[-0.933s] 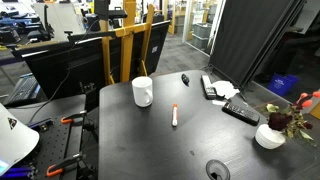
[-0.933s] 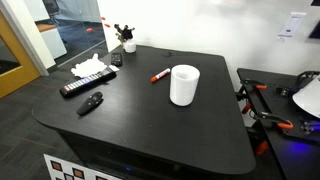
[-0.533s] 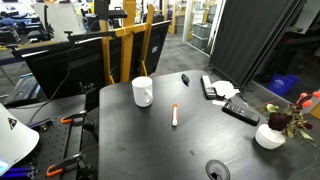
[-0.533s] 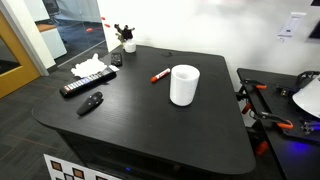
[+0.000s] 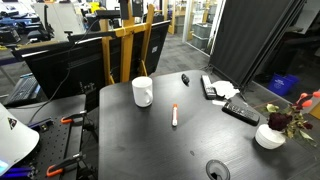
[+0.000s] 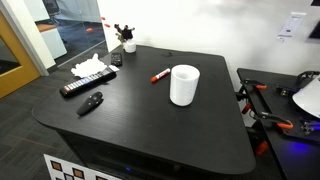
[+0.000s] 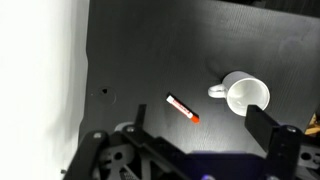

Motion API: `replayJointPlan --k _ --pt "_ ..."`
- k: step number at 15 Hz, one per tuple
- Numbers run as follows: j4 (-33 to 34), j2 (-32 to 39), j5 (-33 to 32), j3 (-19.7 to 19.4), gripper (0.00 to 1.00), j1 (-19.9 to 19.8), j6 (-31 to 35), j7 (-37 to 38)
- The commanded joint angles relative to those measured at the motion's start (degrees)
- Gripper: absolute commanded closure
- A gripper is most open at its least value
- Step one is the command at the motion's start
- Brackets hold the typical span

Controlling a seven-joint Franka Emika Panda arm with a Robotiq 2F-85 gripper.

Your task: Put the marker in the cup

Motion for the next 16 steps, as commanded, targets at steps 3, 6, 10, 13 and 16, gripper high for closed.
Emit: replayJointPlan --k 3,6,10,13,16 --pt "-1.92 5.55 1.66 -5.04 0.00 1.16 16.73 -16.85" --pt "-2.40 10.47 6.56 -7.63 0.00 1.12 25.42 -27.94" --pt "-1.79 17.44 10.96 -7.89 0.00 -0.04 31.29 -38.65" --pt "-0.95 22.03 11.39 -6.95 0.00 -1.01 33.09 -42.56" --pt "-0.41 25.85 10.46 -6.03 0.00 -1.62 33.73 -44.87"
